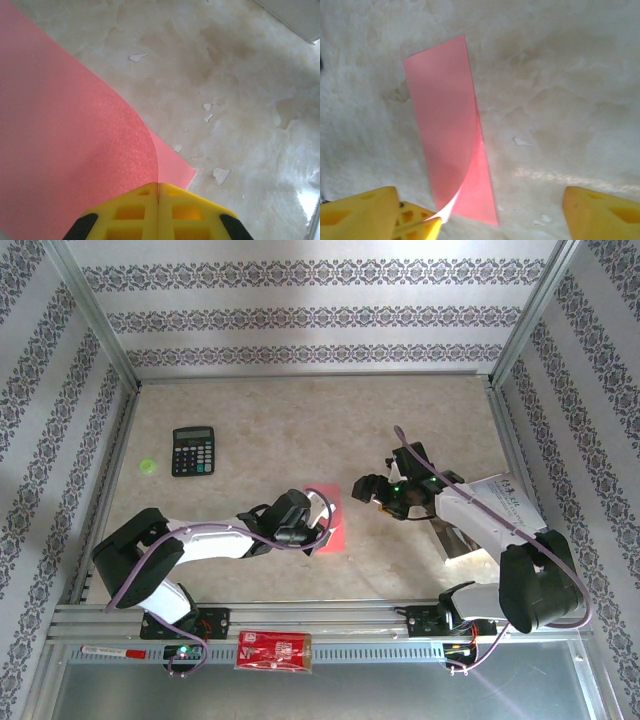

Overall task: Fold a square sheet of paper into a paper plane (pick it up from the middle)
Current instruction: Fold the triangle a second time at the center of the table.

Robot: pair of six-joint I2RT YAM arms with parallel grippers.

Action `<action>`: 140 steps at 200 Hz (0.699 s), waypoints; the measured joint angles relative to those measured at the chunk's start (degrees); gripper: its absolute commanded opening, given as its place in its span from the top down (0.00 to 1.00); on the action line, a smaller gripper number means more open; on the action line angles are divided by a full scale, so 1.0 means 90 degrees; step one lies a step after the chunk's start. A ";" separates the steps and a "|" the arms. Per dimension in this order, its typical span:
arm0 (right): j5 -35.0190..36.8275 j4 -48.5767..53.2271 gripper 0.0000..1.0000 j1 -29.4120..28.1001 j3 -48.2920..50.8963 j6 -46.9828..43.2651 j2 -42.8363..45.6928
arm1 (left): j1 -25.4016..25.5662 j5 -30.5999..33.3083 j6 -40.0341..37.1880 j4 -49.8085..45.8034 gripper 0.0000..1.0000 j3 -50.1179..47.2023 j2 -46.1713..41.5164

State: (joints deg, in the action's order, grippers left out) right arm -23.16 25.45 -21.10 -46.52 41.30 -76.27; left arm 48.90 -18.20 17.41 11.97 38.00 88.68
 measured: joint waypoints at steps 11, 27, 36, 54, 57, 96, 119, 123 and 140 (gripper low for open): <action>0.0039 0.0107 0.02 -0.0005 -0.0068 -0.0228 0.0000 | -0.0044 -0.0124 0.0058 0.0017 1.00 0.0000 0.0000; 0.0024 0.0146 0.03 -0.0002 -0.0075 -0.0425 0.0000 | -0.0117 -0.0306 0.0136 0.0066 1.00 0.0000 0.0000; -0.0036 0.0134 0.06 0.0000 -0.0075 -0.0464 -0.0007 | -0.0168 -0.0415 0.0189 0.0141 1.00 -0.0010 0.0000; -0.0328 -0.0049 0.24 0.0015 -0.0078 -0.0486 -0.0172 | -0.0296 -0.0685 0.0308 0.0374 1.00 -0.0100 0.0005; -0.0386 -0.0087 0.28 0.0015 -0.0085 -0.0481 -0.0226 | -0.0318 -0.0719 0.0321 0.0401 1.00 -0.0112 0.0010; -0.0529 -0.0432 0.73 -0.0267 -0.0214 -0.0629 -0.1049 | -0.0449 -0.1122 0.0459 0.0571 1.00 -0.0199 0.0036; -0.0478 -0.0517 0.95 -0.0529 -0.0491 -0.0884 -0.1336 | -0.0466 -0.1231 0.0459 0.0612 1.00 -0.0209 0.0036; -0.0471 -0.0544 0.98 -0.0568 -0.0549 -0.0867 -0.1382 | -0.0478 -0.1260 0.0459 0.0617 1.00 -0.0214 0.0036; -0.0481 -0.0714 1.00 -0.0695 -0.0736 -0.0979 -0.1579 | -0.0529 -0.1311 0.0459 0.0629 1.00 -0.0255 0.0036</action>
State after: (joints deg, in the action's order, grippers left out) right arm -27.49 19.03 -27.35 -53.15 32.49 -90.48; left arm 44.14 -30.00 21.54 17.63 35.70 89.01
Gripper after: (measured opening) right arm 0.044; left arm 0.044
